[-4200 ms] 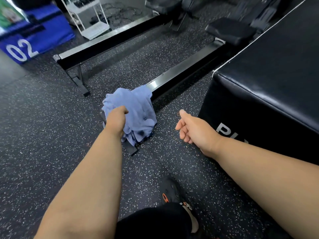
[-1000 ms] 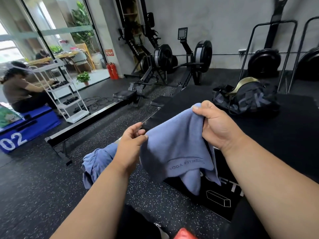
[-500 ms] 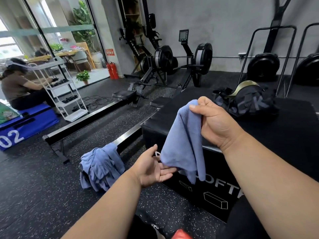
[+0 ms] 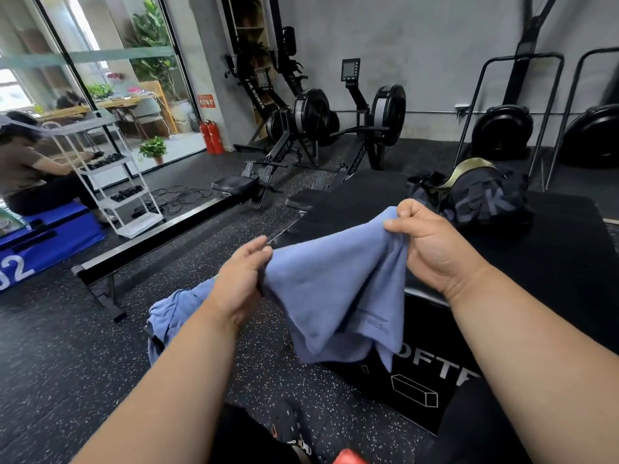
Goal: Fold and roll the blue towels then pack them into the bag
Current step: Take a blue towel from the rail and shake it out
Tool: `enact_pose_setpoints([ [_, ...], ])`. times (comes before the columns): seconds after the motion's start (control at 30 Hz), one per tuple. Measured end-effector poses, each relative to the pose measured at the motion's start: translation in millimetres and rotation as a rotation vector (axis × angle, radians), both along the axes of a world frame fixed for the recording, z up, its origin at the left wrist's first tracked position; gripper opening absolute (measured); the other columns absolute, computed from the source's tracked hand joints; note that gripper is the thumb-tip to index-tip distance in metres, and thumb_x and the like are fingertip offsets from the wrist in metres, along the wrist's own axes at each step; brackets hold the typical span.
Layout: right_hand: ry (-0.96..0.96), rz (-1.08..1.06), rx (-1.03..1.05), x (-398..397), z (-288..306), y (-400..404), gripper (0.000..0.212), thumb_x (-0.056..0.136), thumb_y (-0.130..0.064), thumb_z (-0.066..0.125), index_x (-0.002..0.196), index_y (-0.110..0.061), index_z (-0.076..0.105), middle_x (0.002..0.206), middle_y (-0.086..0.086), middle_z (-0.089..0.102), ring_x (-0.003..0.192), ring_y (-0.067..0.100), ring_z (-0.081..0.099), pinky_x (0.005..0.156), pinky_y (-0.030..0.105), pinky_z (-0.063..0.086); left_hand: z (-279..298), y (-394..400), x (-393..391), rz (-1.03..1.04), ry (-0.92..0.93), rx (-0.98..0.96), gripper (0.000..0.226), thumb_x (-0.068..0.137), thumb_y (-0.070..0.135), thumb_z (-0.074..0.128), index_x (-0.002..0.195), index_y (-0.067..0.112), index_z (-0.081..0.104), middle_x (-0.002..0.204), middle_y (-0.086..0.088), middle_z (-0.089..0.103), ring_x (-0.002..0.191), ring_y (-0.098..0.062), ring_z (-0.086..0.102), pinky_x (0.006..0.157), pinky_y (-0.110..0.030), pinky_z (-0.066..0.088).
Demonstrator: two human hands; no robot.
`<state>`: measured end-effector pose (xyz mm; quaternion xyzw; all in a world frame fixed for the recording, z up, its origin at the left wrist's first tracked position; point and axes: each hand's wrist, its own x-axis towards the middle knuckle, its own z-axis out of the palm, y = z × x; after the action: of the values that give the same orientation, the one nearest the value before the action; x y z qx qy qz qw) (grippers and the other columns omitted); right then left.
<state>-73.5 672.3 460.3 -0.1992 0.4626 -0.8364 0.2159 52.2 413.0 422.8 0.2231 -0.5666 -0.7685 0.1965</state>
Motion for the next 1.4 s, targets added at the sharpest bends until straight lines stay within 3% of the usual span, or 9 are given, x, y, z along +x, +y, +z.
enact_pose_setpoints([
  [0.17,-0.152,0.021,-0.063,1,-2,21,0.011,0.089,-0.007,0.057,0.091,-0.018,0.057,0.086,0.007,0.06,0.077,0.022,0.063,0.074,0.035,0.05,31,-19,6,-0.005,0.037,-0.405,0.034,0.091,0.025,0.073,0.124,0.027,0.07,0.122,0.003,0.072,0.105,-0.008,0.065,0.097,-0.028,0.048],
  [0.37,-0.261,-0.029,-0.083,-3,-8,22,0.034,0.102,-0.02,0.049,0.133,-0.009,0.057,0.12,0.025,0.07,0.107,0.036,0.072,0.093,0.048,0.056,46,-16,1,-0.056,0.014,-0.718,0.035,0.096,0.007,0.067,0.118,0.034,0.073,0.115,0.012,0.073,0.101,-0.004,0.064,0.094,-0.026,0.048],
  [0.5,-0.302,0.013,-0.109,-9,-7,30,0.04,0.097,-0.027,0.056,0.132,-0.006,0.055,0.128,0.023,0.064,0.118,0.039,0.063,0.108,0.05,0.047,59,-16,1,-0.045,0.023,-0.783,0.037,0.099,0.009,0.065,0.123,0.035,0.07,0.098,0.021,0.064,0.078,0.002,0.055,0.072,-0.024,0.043],
  [0.7,-0.236,-0.061,0.01,-4,-12,24,0.016,0.105,-0.017,0.049,0.115,-0.011,0.06,0.103,0.017,0.072,0.095,0.031,0.071,0.086,0.043,0.054,64,-21,2,-0.125,0.012,-0.808,0.042,0.093,0.01,0.072,0.122,0.04,0.071,0.119,0.011,0.071,0.104,-0.006,0.064,0.096,-0.03,0.05],
  [0.83,-0.177,-0.078,0.152,-3,-19,22,0.027,0.106,-0.017,0.049,0.125,-0.006,0.066,0.114,0.02,0.076,0.107,0.034,0.072,0.096,0.049,0.054,64,-25,4,-0.117,-0.041,-0.931,0.046,0.091,0.008,0.074,0.126,0.037,0.069,0.11,0.014,0.068,0.094,-0.001,0.059,0.086,-0.028,0.045],
  [0.93,-0.064,-0.149,0.188,-1,-18,21,0.024,0.104,-0.011,0.051,0.108,-0.009,0.074,0.092,0.007,0.076,0.086,0.018,0.07,0.077,0.031,0.054,62,-22,6,-0.076,-0.028,-0.939,0.044,0.091,0.003,0.073,0.124,0.033,0.07,0.094,0.02,0.064,0.076,0.003,0.056,0.072,-0.026,0.044],
  [1.03,-0.06,-0.158,0.167,-1,-16,19,0.021,0.102,-0.009,0.054,0.097,-0.011,0.075,0.091,0.005,0.075,0.085,0.018,0.068,0.072,0.03,0.053,58,-25,7,-0.03,0.0,-0.92,0.039,0.092,0.007,0.075,0.12,0.035,0.073,0.105,0.022,0.069,0.087,0.005,0.06,0.083,-0.024,0.048],
  [1.13,0.053,-0.176,0.336,-1,-18,16,0.018,0.099,-0.007,0.063,0.094,-0.015,0.079,0.09,0.004,0.075,0.087,0.02,0.063,0.076,0.033,0.045,54,-27,6,-0.037,-0.011,-0.898,0.029,0.095,0.013,0.075,0.11,0.038,0.076,0.094,0.02,0.072,0.075,0.006,0.059,0.077,-0.024,0.048],
  [1.4,0.289,-0.195,0.429,0,-15,11,0.024,0.096,0.007,0.064,0.09,-0.016,0.072,0.075,-0.013,0.07,0.072,0.001,0.059,0.069,0.014,0.047,54,-35,6,0.056,0.027,-0.762,0.02,0.101,0.017,0.067,0.111,0.031,0.077,0.105,0.014,0.076,0.093,0.0,0.066,0.09,-0.026,0.05],
])
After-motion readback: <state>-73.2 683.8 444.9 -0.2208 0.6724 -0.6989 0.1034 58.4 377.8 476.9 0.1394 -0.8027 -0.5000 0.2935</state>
